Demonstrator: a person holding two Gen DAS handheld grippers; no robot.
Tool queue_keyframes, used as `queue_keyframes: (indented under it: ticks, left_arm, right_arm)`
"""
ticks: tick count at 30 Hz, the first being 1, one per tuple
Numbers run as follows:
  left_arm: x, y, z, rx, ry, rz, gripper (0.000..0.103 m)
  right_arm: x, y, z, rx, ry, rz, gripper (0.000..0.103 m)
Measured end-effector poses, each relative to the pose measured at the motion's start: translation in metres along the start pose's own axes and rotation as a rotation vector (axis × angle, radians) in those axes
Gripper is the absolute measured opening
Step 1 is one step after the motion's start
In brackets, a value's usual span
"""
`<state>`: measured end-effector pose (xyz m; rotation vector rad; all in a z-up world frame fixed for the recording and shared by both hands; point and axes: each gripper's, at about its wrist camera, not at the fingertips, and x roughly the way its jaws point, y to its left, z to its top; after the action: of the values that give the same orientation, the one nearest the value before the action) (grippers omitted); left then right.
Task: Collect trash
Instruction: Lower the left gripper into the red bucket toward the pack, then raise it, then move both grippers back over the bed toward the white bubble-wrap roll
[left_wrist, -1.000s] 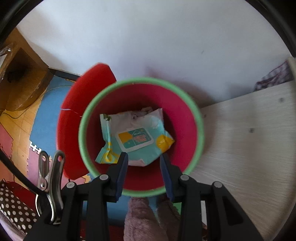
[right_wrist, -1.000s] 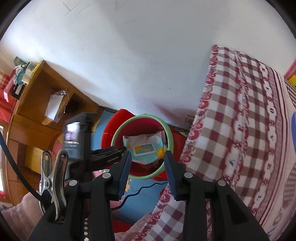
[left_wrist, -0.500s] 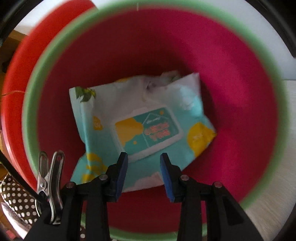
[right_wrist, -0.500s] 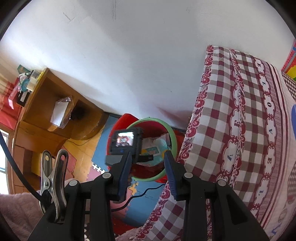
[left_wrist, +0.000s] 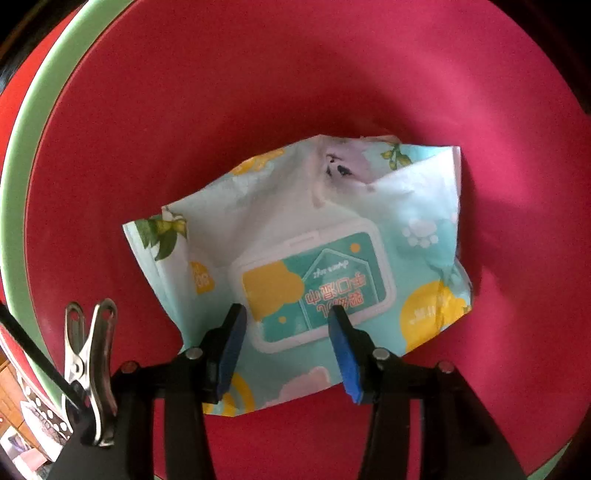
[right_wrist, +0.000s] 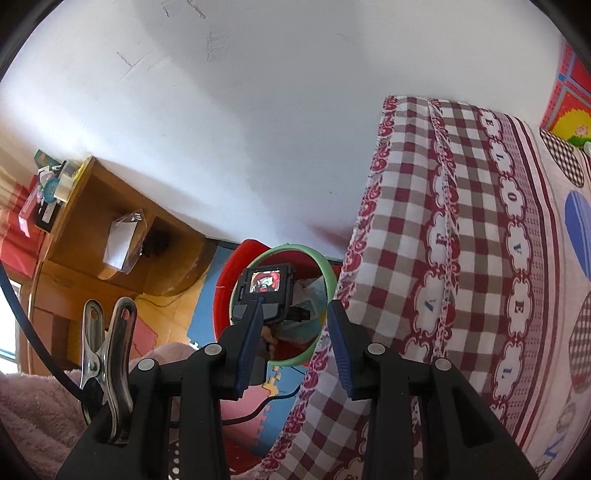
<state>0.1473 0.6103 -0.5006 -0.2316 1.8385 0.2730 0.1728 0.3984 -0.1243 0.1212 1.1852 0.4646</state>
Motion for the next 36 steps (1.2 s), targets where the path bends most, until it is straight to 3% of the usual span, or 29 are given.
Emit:
queue_keyframes:
  ticks: [6,14,19,25,36]
  left_arm:
    - [-0.011,-0.004,-0.010,0.007,-0.037,-0.016,0.048]
    - [-0.050,0.011,-0.038,-0.001,-0.102,-0.100,0.047]
    - [-0.095,0.029,-0.078,0.000,-0.182,-0.168,0.047]
    - [-0.158,0.048,-0.119,-0.083,-0.280,-0.206,0.047]
    - [-0.268,0.079,-0.224,-0.205,-0.436,-0.205,0.047]
  right_arm:
    - [-0.010,-0.004,-0.008,0.015,-0.008,0.006,0.038]
    - [-0.028,-0.007,-0.010,0.013,-0.033,0.035,0.038]
    - [-0.042,-0.002,-0.014,0.001,-0.058,0.058,0.038]
    - [-0.062,0.005,-0.023,-0.002,-0.072,0.114,0.038]
    - [-0.109,0.017,-0.052,-0.071,-0.085,0.272,0.038]
